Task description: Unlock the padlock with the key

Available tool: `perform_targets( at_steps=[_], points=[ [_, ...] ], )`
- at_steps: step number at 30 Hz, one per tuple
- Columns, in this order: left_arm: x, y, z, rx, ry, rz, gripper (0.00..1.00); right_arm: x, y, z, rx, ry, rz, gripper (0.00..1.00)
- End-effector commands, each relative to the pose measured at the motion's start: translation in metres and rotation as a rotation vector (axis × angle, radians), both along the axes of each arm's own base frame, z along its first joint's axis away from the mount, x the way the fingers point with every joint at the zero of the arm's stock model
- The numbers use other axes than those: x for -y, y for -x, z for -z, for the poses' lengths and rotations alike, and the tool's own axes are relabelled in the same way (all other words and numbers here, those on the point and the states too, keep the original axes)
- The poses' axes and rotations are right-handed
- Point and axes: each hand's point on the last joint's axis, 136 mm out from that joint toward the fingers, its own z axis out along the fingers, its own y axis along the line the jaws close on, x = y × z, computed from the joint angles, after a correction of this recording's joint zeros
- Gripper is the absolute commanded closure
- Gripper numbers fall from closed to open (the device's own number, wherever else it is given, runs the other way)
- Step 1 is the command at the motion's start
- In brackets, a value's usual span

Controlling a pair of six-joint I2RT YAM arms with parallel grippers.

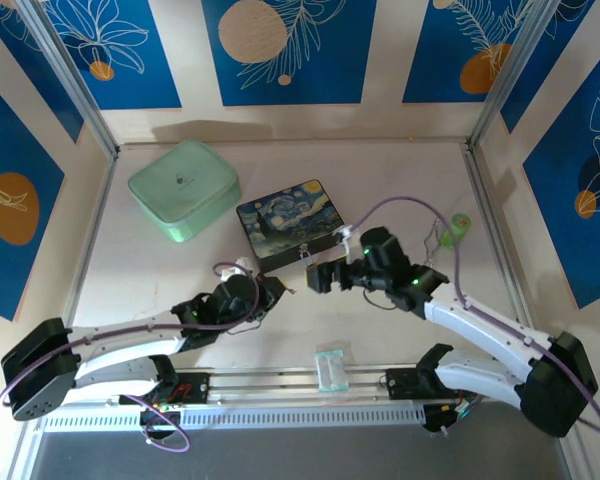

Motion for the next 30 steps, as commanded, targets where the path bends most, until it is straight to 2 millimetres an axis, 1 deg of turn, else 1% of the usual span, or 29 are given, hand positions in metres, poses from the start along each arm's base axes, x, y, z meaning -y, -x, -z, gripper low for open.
perform_targets(
  at_steps=[1,3,5,7,9,12,15,17,19,21,24,28,30],
  points=[
    [-0.002,-0.009,-0.03,0.228,-0.158,0.104,1.0,-0.004,0.03,-0.018,-0.231,-0.18,-0.083,0.01],
    [0.001,-0.008,-0.042,0.327,-0.182,0.162,1.0,0.007,0.023,-0.017,-0.296,-0.189,-0.028,0.01],
    [0.005,-0.005,-0.05,0.425,-0.2,0.227,1.0,0.009,0.021,-0.017,-0.346,-0.254,-0.031,0.0],
    [0.011,0.0,-0.059,0.527,-0.218,0.299,1.0,0.003,0.022,-0.022,-0.351,-0.375,-0.069,0.05],
    [0.016,0.007,-0.073,0.623,-0.178,0.343,1.0,-0.002,0.025,-0.023,-0.344,-0.471,-0.085,0.09],
    [0.011,0.008,-0.086,0.697,-0.118,0.304,1.0,-0.007,0.025,-0.027,-0.283,-0.56,-0.083,0.14],
    [0.006,0.006,-0.1,0.761,-0.047,0.243,1.0,-0.014,0.03,-0.035,-0.228,-0.615,-0.094,0.19],
    [0.004,0.005,-0.107,0.787,-0.005,0.215,1.0,-0.019,0.032,-0.04,-0.205,-0.644,-0.088,0.22],
    [0.005,0.003,-0.111,0.793,0.014,0.202,1.0,-0.024,0.031,-0.044,-0.205,-0.676,-0.071,0.27],
    [0.007,0.004,-0.119,0.812,0.064,0.19,1.0,-0.029,0.029,-0.049,-0.202,-0.72,-0.07,0.32],
    [0.007,0.004,-0.132,0.832,0.135,0.167,1.0,-0.034,0.027,-0.059,-0.184,-0.779,-0.086,0.36],
    [0.009,0.005,-0.141,0.824,0.187,0.166,1.0,-0.044,0.028,-0.068,-0.143,-0.775,-0.137,0.39],
    [0.01,0.006,-0.143,0.814,0.214,0.165,1.0,-0.046,0.028,-0.074,-0.112,-0.783,-0.149,0.44]
  ],
)
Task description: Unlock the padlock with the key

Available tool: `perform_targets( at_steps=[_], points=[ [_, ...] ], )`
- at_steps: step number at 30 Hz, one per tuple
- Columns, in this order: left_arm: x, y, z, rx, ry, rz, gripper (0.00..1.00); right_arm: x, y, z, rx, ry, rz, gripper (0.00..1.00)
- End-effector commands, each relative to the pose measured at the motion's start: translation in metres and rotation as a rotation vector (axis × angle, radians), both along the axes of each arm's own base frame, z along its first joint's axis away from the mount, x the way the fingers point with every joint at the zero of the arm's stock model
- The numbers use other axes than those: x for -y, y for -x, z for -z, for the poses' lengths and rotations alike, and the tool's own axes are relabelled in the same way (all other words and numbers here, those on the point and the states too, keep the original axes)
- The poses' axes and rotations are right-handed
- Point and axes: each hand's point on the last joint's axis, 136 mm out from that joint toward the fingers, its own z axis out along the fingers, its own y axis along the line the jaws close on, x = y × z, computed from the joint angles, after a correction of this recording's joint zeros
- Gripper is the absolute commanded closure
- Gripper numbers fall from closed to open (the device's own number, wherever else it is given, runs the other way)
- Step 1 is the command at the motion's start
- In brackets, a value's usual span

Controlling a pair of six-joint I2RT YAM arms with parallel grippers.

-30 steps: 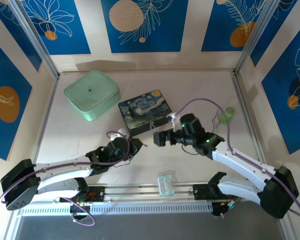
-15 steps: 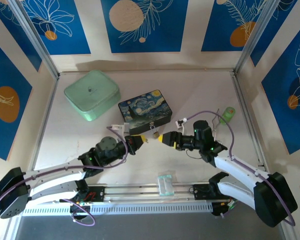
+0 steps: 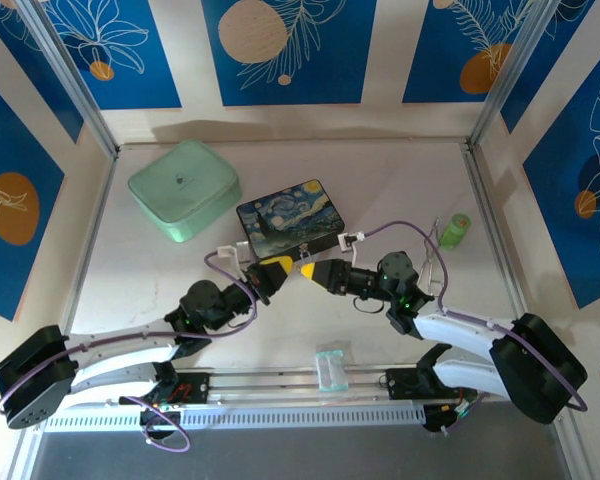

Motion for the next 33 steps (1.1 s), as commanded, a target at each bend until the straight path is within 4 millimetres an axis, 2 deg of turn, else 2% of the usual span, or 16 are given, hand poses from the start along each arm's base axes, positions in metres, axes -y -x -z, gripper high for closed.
perform_targets(
  at_steps=[1,4,12,16,22,33],
  points=[
    [-0.002,0.001,-0.022,0.015,0.11,0.015,1.0,-0.003,-0.002,-0.036,0.122,-0.087,0.011,0.46],
    [-0.003,0.001,-0.018,-0.01,0.116,0.016,1.0,-0.003,-0.005,-0.04,0.134,-0.093,0.024,0.54],
    [-0.002,0.001,-0.018,-0.027,0.125,0.022,1.0,-0.006,-0.007,-0.046,0.147,-0.112,0.019,0.55],
    [-0.003,0.0,-0.015,-0.035,0.13,0.012,1.0,-0.01,-0.006,-0.053,0.164,-0.126,-0.001,0.59],
    [-0.002,-0.001,-0.014,-0.042,0.138,0.017,1.0,-0.011,-0.006,-0.054,0.16,-0.13,-0.009,0.7],
    [-0.002,-0.004,-0.016,-0.05,0.146,0.006,1.0,-0.01,-0.005,-0.047,0.135,-0.123,-0.014,0.79]
  ],
)
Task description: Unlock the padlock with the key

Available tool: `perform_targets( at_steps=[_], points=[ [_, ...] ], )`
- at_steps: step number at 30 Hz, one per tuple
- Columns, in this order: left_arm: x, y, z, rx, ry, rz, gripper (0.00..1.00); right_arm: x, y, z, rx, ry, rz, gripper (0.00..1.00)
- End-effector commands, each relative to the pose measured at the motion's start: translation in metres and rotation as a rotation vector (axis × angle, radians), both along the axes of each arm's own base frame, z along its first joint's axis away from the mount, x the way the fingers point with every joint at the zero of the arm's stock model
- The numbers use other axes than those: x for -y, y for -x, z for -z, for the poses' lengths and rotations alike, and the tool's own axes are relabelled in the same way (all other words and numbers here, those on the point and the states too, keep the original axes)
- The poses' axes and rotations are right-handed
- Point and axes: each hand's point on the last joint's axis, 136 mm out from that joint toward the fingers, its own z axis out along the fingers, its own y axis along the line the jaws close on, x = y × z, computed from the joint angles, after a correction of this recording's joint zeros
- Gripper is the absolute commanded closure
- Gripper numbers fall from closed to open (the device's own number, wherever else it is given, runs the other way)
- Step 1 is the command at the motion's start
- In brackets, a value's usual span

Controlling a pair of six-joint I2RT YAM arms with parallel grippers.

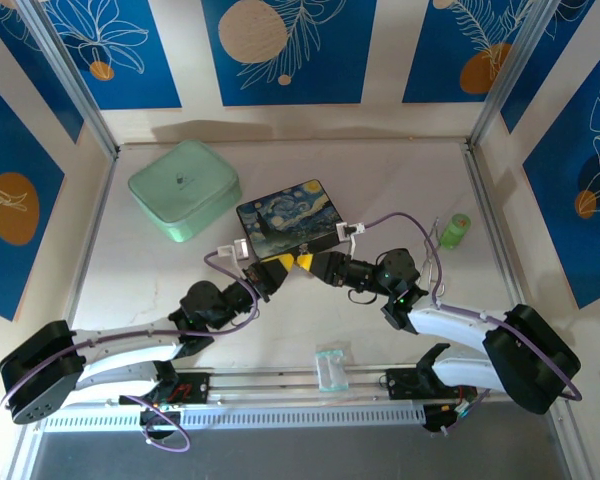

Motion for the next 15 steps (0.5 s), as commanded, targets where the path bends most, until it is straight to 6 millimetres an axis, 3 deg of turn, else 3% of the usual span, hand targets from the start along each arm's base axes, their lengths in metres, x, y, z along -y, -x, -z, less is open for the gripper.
perform_targets(
  at_steps=[1,12,15],
  points=[
    [-0.0043,-0.0024,-0.0109,0.012,0.05,-0.015,1.0,-0.002,0.001,-0.0068,0.019,-0.018,-0.011,0.79],
    [-0.0082,-0.0045,-0.0077,-0.002,0.057,-0.035,1.0,-0.0021,0.0007,-0.0032,0.0,-0.013,-0.028,0.87],
    [-0.008,-0.005,-0.0078,-0.005,0.054,-0.037,1.0,-0.0005,-0.0005,-0.0003,-0.011,-0.01,-0.02,0.96]
  ],
)
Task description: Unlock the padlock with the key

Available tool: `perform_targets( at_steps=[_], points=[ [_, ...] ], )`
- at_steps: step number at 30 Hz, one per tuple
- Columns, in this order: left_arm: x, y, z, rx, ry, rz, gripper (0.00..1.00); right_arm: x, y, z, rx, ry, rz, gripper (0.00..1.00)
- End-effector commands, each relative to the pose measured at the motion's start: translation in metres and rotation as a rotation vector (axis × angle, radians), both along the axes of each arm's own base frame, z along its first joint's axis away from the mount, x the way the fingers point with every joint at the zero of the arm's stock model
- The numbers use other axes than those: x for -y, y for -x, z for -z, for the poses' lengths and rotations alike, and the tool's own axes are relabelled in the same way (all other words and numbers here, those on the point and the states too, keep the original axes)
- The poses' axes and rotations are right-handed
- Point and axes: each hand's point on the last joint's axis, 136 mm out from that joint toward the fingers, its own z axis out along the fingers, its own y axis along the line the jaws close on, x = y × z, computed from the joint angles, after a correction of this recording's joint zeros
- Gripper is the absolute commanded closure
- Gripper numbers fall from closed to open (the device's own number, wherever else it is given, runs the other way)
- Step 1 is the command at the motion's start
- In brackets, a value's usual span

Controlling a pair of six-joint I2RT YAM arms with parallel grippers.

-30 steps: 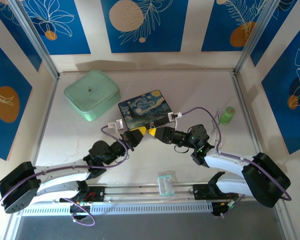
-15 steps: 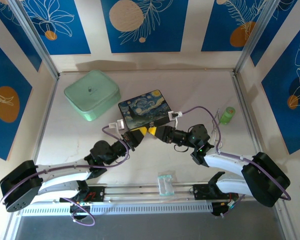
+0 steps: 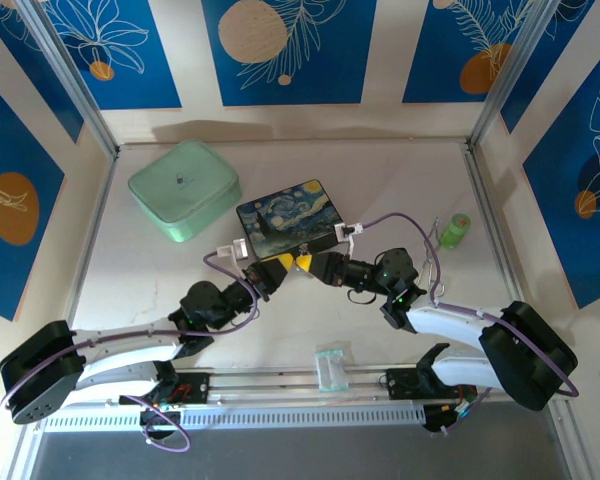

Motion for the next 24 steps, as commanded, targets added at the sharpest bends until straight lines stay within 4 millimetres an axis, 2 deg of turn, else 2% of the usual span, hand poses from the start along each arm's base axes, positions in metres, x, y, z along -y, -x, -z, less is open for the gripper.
perform_targets(
  at_steps=[1,7,8,9,11,12,14,16,20,22,24],
  points=[
    [-0.006,-0.003,-0.008,0.012,0.041,-0.023,1.0,0.001,0.0,-0.004,0.019,-0.012,-0.003,0.96],
    [-0.006,-0.007,0.001,-0.019,0.02,-0.041,1.0,0.005,-0.001,-0.003,0.013,-0.009,0.002,0.98],
    [-0.009,-0.009,0.005,-0.033,0.011,-0.06,0.98,0.006,-0.002,-0.002,0.009,-0.006,0.008,0.98],
    [-0.012,-0.012,0.01,-0.052,0.004,-0.085,0.72,0.008,-0.003,-0.001,0.008,-0.002,0.018,0.98],
    [-0.018,-0.015,0.014,-0.068,-0.011,-0.122,0.33,0.011,-0.004,0.003,-0.003,0.016,0.036,0.98],
    [-0.022,-0.018,0.017,-0.078,-0.026,-0.145,0.2,0.013,-0.006,0.006,-0.011,0.027,0.047,0.98],
    [-0.028,-0.024,0.03,-0.136,-0.094,-0.199,0.01,0.018,-0.009,0.012,-0.036,0.055,0.068,0.98],
    [-0.035,-0.029,0.048,-0.218,-0.229,-0.255,0.01,0.024,-0.014,0.021,-0.064,0.085,0.104,0.98],
    [-0.055,-0.032,0.084,-0.402,-0.641,-0.352,0.01,0.045,-0.025,0.046,-0.153,0.18,0.21,0.98],
    [-0.046,-0.033,0.094,-0.421,-0.73,-0.317,0.05,0.059,-0.029,0.058,-0.186,0.25,0.274,0.98],
    [-0.031,-0.033,0.108,-0.446,-0.733,-0.27,0.16,0.075,-0.03,0.066,-0.189,0.335,0.343,0.98]
  ],
)
